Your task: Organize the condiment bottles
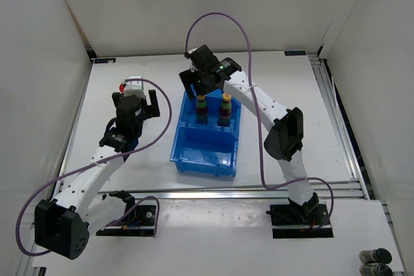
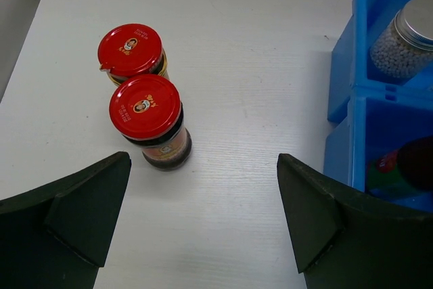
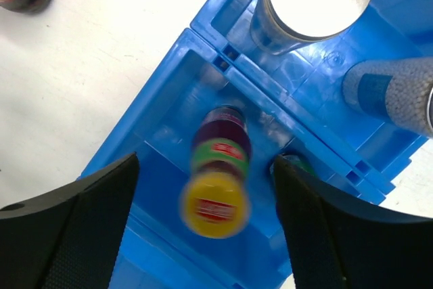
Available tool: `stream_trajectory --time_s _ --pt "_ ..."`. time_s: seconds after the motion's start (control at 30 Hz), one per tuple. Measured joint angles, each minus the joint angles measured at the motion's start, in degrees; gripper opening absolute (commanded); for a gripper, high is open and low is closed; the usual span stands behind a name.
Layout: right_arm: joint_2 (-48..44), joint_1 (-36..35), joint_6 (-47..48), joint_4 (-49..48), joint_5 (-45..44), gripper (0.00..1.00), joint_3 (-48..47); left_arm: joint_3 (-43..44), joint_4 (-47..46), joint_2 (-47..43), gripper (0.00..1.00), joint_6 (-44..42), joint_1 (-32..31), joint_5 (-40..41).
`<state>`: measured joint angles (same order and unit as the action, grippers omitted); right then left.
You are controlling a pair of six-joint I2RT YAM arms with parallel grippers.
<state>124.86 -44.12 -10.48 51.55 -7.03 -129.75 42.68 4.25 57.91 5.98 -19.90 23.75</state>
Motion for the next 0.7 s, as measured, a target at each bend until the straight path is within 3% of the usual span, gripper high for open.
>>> stream_trajectory --time_s 0.2,0.33,0.57,0.7 --pt "-1.79 -0.04 0.52 -0.28 -1.20 0.93 0.00 0.07 0.55 0.00 1.00 -0.42 0.00 1.49" --pt "-8.31 -0.04 0.94 -0.31 -2.08 0.96 -0.22 2.78 4.70 1.81 1.00 0.33 0.90 2.27" --pt "-24.65 -0.04 1.27 -1.90 -2.19 0.97 2.45 27.12 20.15 18.69 1.00 12.74 13.11 -4.28" --pt "-36.83 -0.04 -0.42 -4.68 0.24 0.98 12.31 31.15 25.16 22.93 1.00 19.41 13.77 -3.78"
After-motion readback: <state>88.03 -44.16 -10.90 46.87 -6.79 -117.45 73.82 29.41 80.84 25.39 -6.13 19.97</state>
